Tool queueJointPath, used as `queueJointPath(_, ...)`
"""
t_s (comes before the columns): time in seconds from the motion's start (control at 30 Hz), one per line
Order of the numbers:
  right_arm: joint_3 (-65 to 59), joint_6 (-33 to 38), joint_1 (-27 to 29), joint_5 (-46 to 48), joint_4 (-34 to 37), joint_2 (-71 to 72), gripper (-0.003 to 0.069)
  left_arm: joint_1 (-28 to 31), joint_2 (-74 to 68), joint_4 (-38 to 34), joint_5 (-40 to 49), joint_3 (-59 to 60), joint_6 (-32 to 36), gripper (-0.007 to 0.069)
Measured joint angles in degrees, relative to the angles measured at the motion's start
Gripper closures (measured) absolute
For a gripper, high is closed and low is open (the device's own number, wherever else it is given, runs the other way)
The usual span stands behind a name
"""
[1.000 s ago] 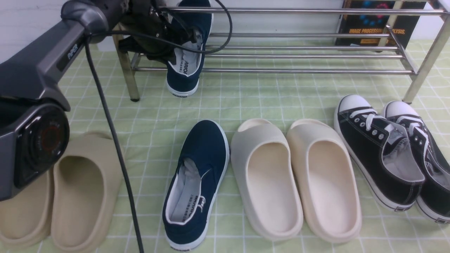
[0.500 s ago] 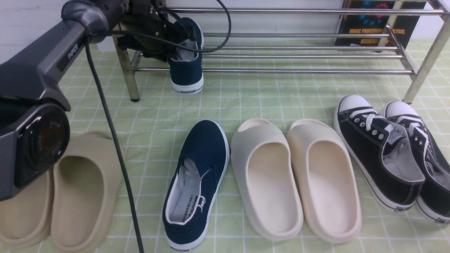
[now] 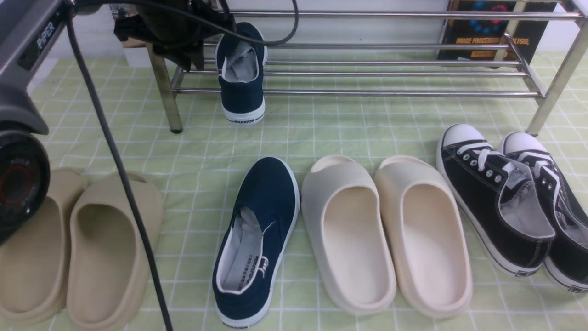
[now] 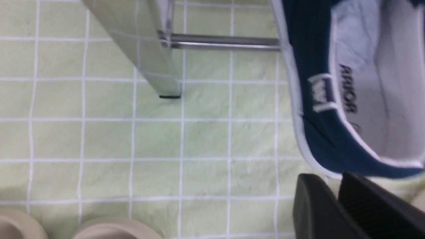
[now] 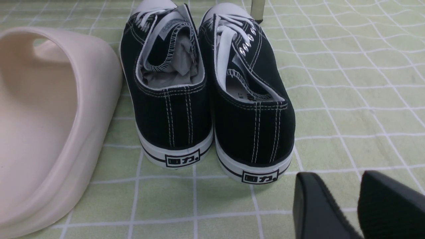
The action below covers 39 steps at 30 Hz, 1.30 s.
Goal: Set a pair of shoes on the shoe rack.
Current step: Use the left arm to put a shoe into the shoe rack
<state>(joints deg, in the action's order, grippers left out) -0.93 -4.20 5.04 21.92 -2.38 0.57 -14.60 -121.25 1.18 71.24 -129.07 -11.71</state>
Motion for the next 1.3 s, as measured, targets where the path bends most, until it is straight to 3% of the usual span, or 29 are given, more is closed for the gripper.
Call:
queueJointPath(0.13,0.0,0.0,0.0,0.0,0.0,0.0,0.0419,-2.8,-0.4,-0.6,0.3,0.1,2.1,0.0638)
queueJointPath(0.4,0.0,0.0,0.0,0.0,0.0,0.0,0.0419,-5.2,-6.9,-0.6,0.3,2.2,3.6,0.0638)
queueJointPath(0.8,0.0,0.0,0.0,0.0,0.0,0.0,0.0419,-4.7,-9.3,11.1,-5.6,2.2,-7.2,0.0638)
queueJointPath(1.3,0.0,0.0,0.0,0.0,0.0,0.0,0.0419,-4.6,-8.8,10.6,-6.0,2.2,-7.3,0.0638)
